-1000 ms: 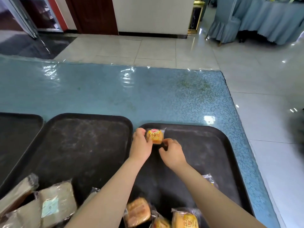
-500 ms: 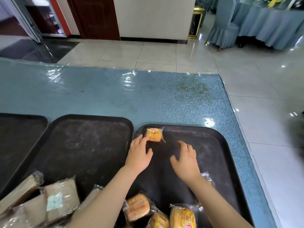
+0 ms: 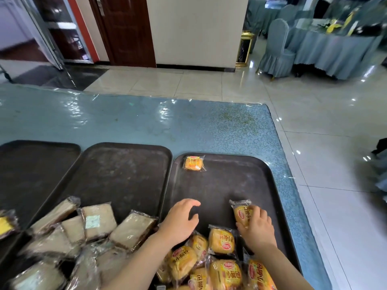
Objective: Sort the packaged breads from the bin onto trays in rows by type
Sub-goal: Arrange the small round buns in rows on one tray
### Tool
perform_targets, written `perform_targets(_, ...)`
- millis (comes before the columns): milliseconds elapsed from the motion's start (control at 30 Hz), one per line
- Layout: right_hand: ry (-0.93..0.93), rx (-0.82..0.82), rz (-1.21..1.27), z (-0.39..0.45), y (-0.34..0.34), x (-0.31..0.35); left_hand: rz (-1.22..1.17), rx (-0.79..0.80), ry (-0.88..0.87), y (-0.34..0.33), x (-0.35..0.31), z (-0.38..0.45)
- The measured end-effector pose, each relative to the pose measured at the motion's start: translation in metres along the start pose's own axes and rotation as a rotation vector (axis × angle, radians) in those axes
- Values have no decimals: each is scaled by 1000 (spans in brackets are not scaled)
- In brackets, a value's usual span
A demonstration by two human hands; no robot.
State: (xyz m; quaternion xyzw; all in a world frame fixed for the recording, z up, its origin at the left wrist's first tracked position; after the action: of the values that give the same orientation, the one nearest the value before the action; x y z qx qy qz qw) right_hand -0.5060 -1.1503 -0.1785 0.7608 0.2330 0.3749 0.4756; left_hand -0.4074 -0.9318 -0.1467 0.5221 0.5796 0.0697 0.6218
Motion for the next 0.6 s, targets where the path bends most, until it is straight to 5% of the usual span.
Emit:
perform_targets(367, 8, 116, 828, -41, 49, 46, -131, 44, -101, -1, -49, -52)
perform_targets(600, 67, 161, 994, -80, 58, 65, -510, -16, -109, -14, -73, -64)
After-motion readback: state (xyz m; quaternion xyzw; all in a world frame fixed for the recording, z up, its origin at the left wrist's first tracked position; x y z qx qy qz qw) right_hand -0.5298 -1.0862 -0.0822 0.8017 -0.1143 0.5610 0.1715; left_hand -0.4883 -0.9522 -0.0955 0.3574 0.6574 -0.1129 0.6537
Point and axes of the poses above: each hand's wrist, its own z-axis towards the middle knuckle, its own y-axis out of the back of the hand, x = y × z, the point moved 1 cm from there along z, towards the middle knuckle, and after that the axes turned 3 degrees about x, right-handed, at the moved point
